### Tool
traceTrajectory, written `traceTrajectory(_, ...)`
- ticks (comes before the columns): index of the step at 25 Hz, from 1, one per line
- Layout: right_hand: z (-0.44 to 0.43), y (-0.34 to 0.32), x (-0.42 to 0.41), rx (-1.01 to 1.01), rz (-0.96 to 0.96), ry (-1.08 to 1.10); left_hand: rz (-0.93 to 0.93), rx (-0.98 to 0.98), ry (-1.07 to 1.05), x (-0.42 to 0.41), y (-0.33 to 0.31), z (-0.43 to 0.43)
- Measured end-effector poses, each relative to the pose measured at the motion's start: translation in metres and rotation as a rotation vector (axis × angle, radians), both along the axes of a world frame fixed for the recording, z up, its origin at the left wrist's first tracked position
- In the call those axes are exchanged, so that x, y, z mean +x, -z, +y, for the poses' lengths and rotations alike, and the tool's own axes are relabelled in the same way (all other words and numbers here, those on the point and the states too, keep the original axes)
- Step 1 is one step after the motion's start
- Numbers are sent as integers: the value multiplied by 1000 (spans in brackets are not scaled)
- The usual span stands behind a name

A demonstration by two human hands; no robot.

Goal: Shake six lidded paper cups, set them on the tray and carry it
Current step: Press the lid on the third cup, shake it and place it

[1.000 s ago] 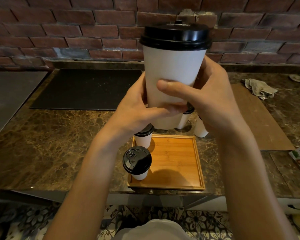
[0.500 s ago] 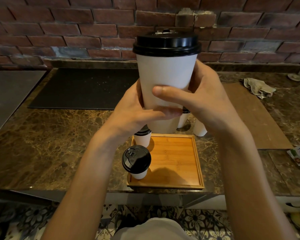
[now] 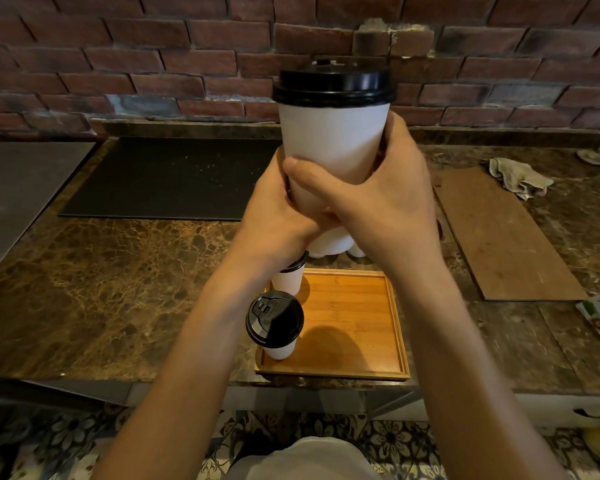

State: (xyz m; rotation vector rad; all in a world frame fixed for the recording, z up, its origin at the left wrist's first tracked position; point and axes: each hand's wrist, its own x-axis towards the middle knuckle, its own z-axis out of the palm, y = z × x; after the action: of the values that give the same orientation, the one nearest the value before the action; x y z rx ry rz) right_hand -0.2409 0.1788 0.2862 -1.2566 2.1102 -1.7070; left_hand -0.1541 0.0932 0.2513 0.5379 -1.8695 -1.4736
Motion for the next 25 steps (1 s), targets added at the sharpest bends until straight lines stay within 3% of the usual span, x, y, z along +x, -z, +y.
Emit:
traceTrajectory(9, 2, -2, -6, -6, -16, -9, -18, -13, 40, 2, 3, -4)
traceTrajectory(19, 12, -8, -24, -53, -203, -376, -21, 60, 265, 17, -8, -6)
traceTrajectory(25, 11, -2, -30, -18, -264, -467, -21, 33, 256, 18, -7, -4)
